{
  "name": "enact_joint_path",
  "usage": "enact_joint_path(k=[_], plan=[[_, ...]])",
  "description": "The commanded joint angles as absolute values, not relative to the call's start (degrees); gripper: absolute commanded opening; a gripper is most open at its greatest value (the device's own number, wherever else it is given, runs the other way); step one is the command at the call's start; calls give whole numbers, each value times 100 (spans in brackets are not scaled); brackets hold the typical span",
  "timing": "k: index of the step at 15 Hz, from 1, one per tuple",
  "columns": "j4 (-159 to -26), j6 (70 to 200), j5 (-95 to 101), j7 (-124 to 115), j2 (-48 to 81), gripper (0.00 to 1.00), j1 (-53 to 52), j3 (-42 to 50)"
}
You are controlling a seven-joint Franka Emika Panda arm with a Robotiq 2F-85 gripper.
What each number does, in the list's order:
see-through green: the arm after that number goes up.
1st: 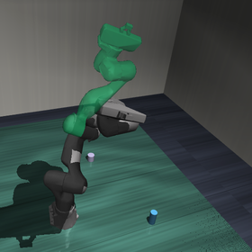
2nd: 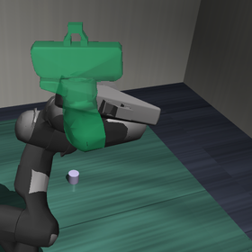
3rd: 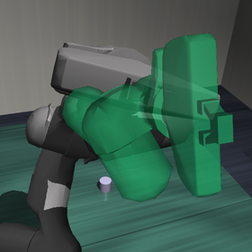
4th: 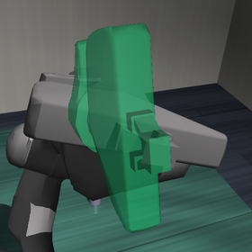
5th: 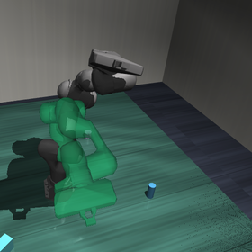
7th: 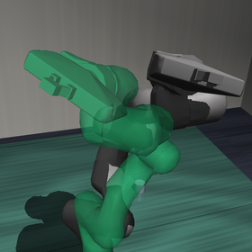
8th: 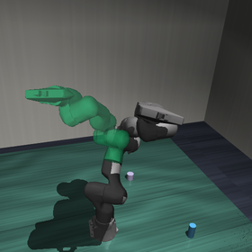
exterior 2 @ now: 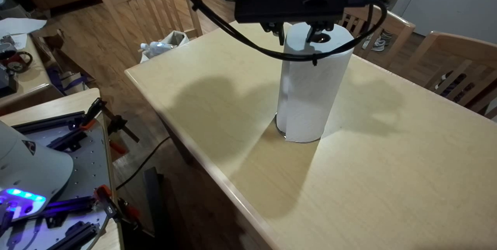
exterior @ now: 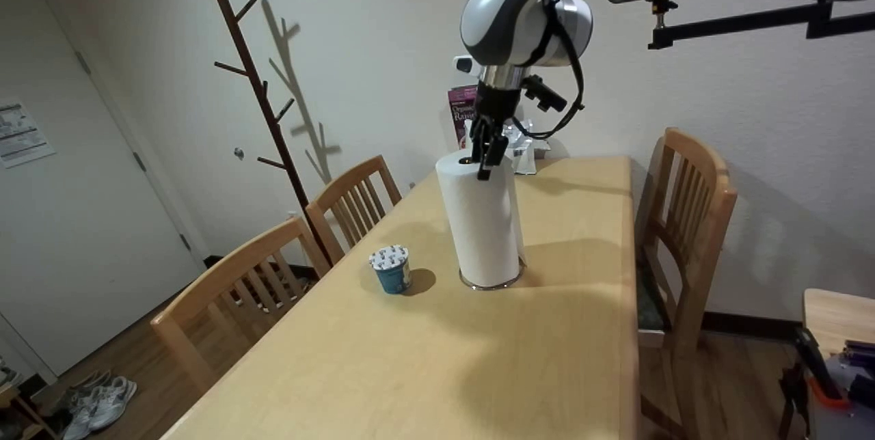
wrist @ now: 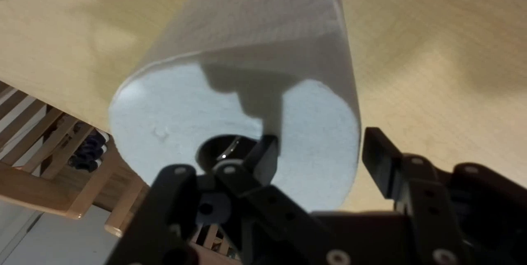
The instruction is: Move the tissue roll to the top left corner of the table and put the bottle on the chair on the table
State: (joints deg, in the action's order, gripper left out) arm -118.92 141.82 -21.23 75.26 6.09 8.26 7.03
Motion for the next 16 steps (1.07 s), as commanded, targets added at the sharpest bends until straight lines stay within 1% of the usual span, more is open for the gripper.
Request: enact_joint_path(k=[1,2,3,16], plan=[[-11909,14166,-2074,7595,731,91,915,617],[-11917,14167,-2082,7617,743,96,916,607],[-11921,14156,-2089,7628,754,100,919,598],[-11850,14312,-1771,7536,703,100,858,504]])
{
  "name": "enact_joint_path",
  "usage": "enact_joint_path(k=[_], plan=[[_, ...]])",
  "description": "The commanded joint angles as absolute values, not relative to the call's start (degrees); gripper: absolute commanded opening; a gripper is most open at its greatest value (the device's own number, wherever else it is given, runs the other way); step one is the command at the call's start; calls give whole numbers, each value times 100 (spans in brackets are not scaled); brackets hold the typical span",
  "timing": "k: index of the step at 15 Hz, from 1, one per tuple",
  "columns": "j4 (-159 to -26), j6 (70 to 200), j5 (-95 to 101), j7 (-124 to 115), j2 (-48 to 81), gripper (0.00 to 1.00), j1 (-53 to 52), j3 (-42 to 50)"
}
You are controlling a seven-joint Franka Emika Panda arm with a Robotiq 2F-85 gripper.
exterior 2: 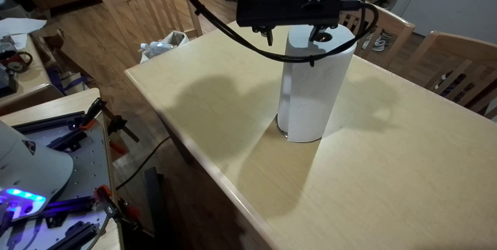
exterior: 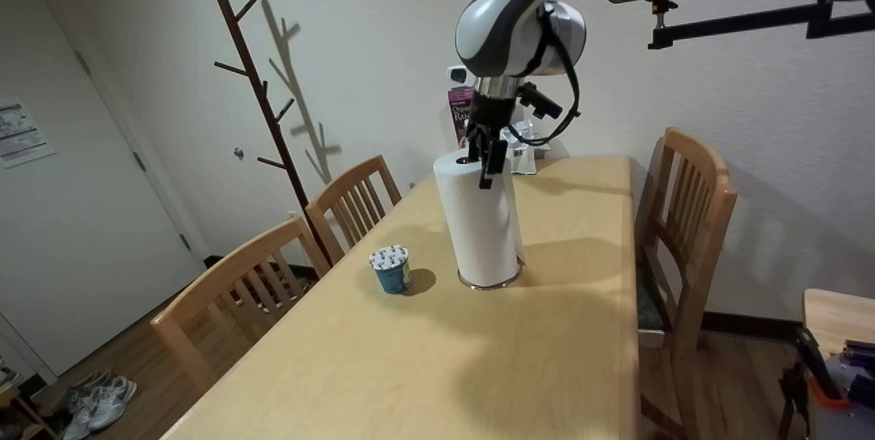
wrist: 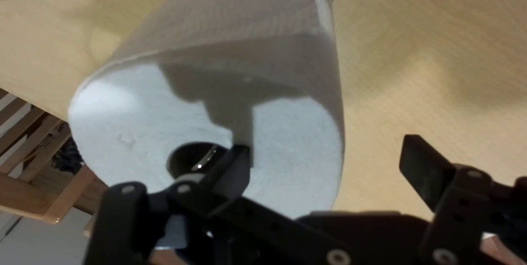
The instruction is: Move the tissue roll to the top left corner of the table and put the bottle on the chair on the table
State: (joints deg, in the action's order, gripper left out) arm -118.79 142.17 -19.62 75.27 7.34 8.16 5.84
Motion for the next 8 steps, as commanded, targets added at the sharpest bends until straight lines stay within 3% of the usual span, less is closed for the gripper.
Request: enact_joint_path(k=[1,8], plan=[[-11862,14324,-1756,7552,699,100,865,502],[-11640,14441,-1486,7450,764,100,844,492]])
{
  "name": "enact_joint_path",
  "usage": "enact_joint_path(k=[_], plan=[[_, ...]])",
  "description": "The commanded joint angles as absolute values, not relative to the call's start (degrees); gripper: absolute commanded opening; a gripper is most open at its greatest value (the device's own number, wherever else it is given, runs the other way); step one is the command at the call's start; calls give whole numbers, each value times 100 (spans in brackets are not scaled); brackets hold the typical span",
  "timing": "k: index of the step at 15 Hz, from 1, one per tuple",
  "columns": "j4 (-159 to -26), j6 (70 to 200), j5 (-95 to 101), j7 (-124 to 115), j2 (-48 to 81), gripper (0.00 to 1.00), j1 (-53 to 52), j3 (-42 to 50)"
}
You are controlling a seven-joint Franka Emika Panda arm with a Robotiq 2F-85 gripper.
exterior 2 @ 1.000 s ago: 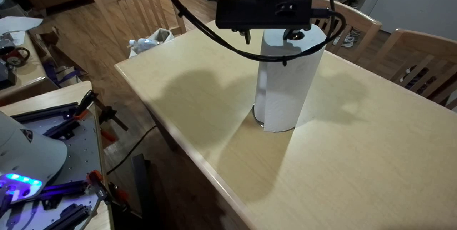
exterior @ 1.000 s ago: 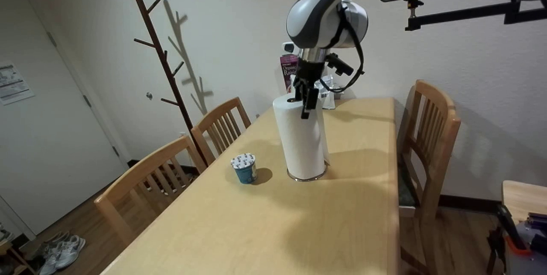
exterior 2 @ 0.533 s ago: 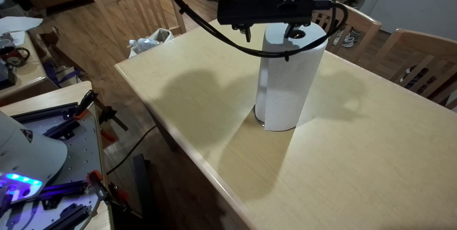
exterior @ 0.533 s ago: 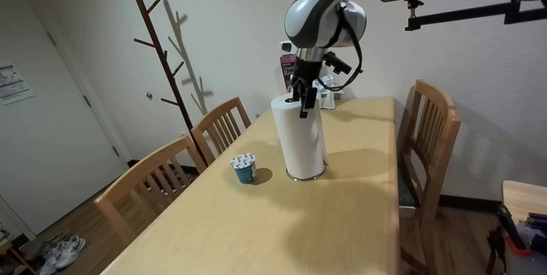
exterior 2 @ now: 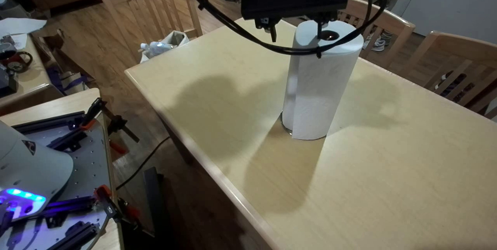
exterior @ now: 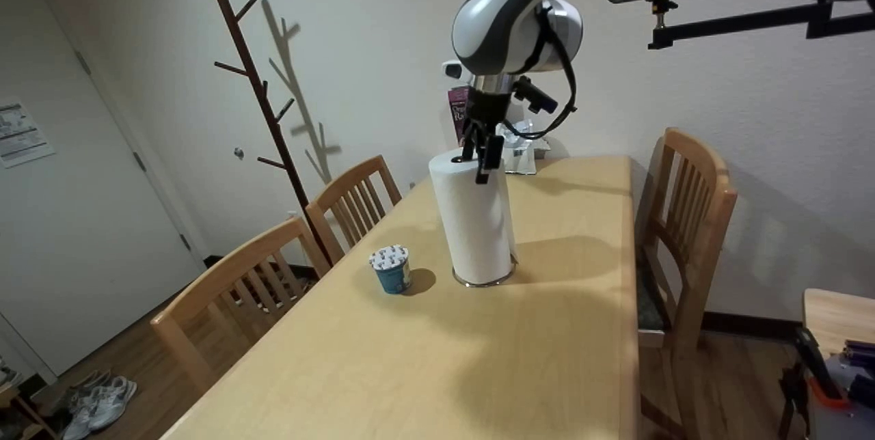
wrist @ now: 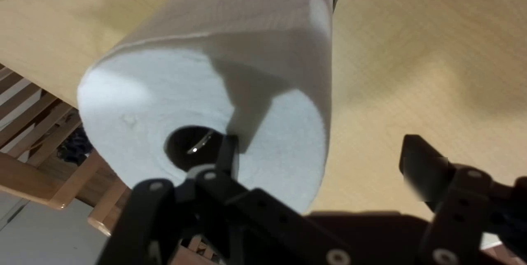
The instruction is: Move the tissue roll to the top left corner of the table and put the bottle on the chair on the table
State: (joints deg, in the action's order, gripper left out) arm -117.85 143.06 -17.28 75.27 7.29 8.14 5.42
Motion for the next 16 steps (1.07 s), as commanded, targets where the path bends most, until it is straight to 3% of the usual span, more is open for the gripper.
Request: enact_joint_path(k=[1,16], plan=[[-11600,14443,-1413,7407,761,100,836,495],[-11246,14142,-1545,7610,1142,100,970,394]])
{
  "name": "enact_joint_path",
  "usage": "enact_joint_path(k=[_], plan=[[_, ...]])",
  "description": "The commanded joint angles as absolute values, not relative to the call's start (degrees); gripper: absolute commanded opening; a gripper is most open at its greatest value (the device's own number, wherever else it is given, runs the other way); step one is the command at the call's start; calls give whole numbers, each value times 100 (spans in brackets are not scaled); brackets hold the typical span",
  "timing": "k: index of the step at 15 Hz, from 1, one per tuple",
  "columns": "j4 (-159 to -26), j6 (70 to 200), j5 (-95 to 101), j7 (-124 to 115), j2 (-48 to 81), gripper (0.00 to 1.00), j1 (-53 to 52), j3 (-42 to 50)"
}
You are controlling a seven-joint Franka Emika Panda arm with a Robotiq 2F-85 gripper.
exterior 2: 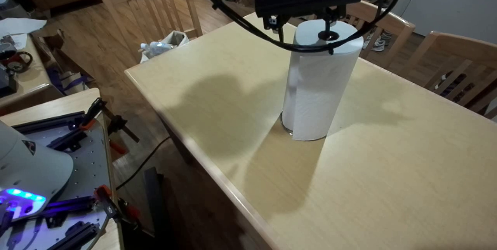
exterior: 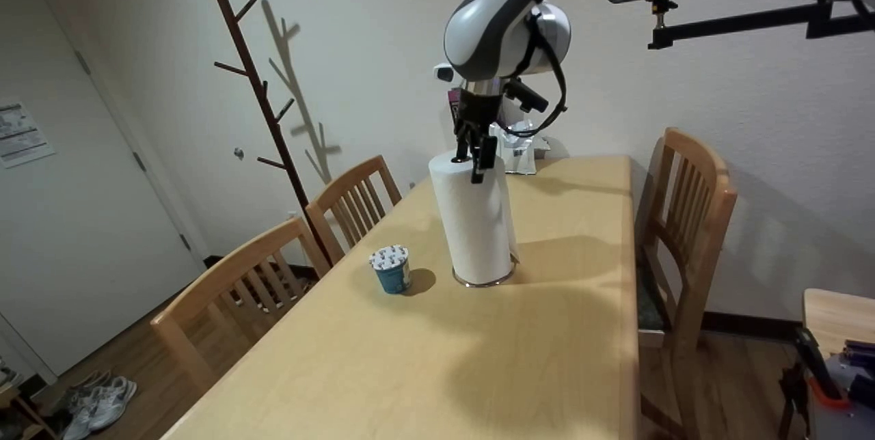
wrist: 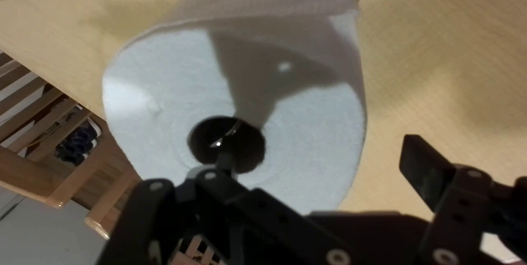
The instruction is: Move the tissue roll to the top left corner of the table and put the bottle on the chair on the table
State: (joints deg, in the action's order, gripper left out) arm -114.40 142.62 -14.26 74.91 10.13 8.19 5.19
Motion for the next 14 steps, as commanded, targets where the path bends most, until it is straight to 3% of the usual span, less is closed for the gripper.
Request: enact_joint_path(k=[1,7,8,9,11,14], plan=[[-11230,14145,-1593,7638,1157,100,986,379],[-11139,13999,-1607,7553,1241,100,1042,357],[-11124,13910,-1605,7528,1260,96,1048,358],[-11123,13802,-1579,7521,1273,72,1049,358],[-11132,13665,-1634,7517,1267,68,1052,347],[-11107,13400,-1698,7496,1284,48,1061,341]])
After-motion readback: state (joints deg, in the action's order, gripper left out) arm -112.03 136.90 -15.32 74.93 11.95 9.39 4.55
